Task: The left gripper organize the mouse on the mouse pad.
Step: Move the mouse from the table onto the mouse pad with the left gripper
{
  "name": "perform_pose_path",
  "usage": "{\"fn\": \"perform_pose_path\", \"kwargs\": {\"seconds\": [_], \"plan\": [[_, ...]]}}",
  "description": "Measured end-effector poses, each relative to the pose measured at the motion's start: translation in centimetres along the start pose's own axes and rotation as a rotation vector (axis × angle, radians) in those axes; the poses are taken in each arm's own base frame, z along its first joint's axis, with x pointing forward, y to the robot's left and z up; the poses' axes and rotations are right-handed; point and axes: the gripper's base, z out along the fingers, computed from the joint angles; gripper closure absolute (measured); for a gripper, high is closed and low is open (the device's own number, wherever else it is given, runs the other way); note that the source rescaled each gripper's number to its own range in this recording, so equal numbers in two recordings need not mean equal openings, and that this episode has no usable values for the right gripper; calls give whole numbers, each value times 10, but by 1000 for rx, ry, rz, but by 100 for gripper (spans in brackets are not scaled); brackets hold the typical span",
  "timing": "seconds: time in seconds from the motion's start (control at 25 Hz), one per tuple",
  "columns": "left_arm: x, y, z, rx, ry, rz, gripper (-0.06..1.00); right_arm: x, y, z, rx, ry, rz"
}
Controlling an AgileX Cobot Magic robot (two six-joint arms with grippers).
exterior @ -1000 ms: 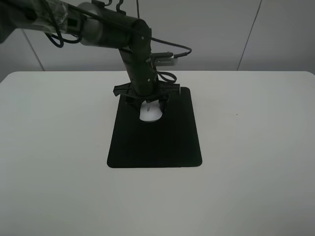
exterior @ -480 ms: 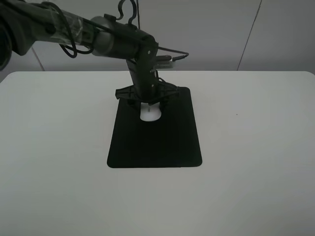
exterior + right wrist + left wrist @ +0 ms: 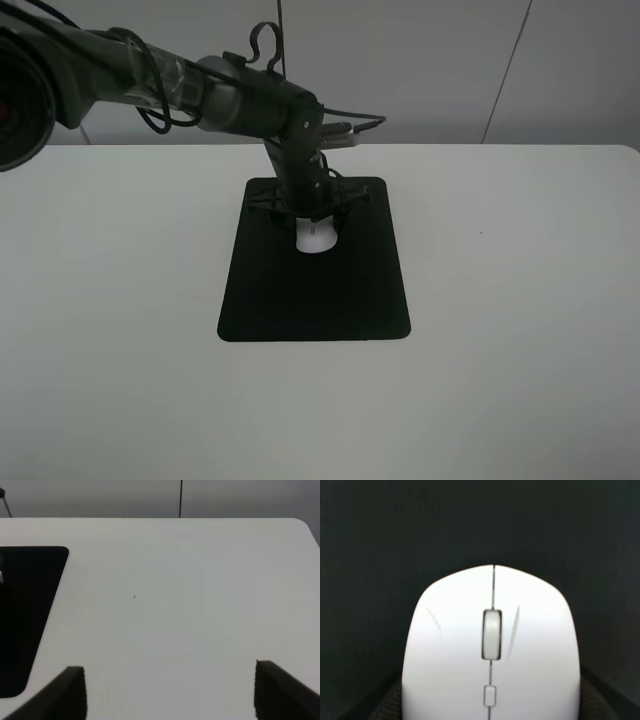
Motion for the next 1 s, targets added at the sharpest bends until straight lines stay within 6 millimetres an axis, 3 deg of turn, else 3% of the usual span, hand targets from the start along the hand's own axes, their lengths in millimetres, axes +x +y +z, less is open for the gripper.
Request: {"fn": "perform_pose_path", "kwargs": {"seconds": [1.0], "plan": [[0, 0, 0, 3, 2, 21, 93, 0, 0, 0, 0, 0, 0]]}}
